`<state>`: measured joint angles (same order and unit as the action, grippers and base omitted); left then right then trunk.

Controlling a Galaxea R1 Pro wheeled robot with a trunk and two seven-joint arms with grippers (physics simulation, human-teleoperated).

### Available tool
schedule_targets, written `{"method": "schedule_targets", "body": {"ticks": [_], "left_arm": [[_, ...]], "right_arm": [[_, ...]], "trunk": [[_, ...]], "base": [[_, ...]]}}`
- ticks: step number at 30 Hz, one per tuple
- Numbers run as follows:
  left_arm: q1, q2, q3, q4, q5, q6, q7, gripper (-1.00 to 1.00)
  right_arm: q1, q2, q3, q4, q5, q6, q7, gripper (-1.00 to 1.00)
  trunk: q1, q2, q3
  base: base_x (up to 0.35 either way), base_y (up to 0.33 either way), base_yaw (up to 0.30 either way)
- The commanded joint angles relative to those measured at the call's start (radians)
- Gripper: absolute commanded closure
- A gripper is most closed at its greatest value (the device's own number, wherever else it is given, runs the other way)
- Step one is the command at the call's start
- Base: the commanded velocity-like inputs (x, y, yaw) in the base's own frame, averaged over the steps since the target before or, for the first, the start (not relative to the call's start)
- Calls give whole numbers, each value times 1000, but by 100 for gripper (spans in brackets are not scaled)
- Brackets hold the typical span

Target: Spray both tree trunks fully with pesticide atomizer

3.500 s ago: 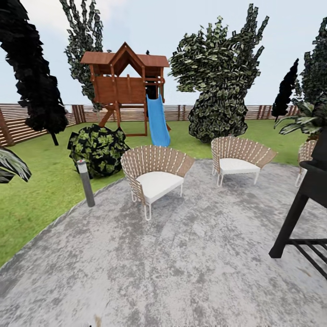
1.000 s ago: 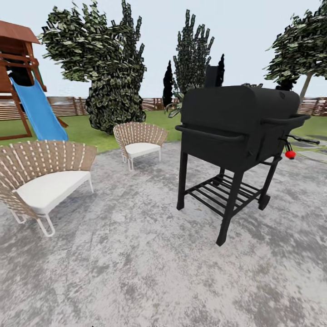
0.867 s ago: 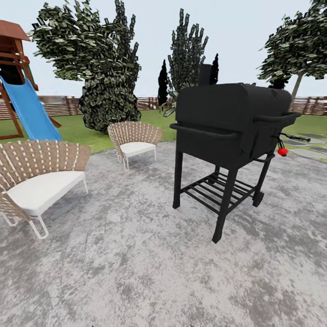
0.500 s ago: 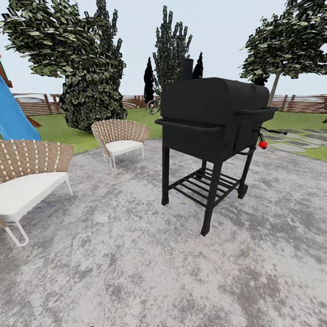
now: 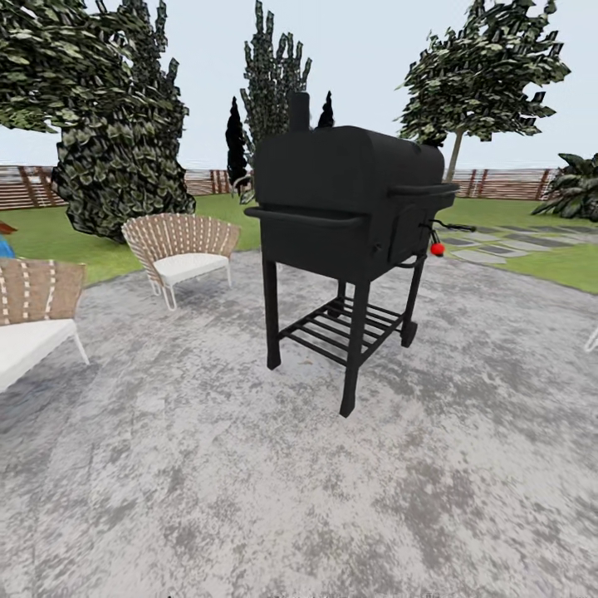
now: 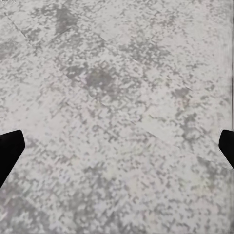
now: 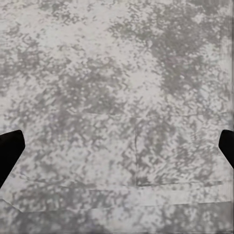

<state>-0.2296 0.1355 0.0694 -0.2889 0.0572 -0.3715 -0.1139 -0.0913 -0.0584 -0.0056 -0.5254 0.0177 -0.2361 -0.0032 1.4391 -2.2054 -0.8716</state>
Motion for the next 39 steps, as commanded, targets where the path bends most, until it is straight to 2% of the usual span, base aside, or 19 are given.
{"method": "schedule_targets", "body": {"ticks": [1,13,39], "left_arm": [[0,0,7,1,6,-1,-10,-100],[0,0,7,1,4,-1,-10,-100],[-1,1,4,-1,10,-3,-23,-100]], "right_arm": [[-1,0,-1,1,2,-3,0,-100],[-1,0,-1,1,1,-3,0,-100],[-1,0,-1,1,1,-3,0,-100]], "trunk": [[4,-8,-5],[50,-92,-51],[50,-92,-69]], "base": [[0,0,-264],[0,0,-267],[0,0,-270]]}}
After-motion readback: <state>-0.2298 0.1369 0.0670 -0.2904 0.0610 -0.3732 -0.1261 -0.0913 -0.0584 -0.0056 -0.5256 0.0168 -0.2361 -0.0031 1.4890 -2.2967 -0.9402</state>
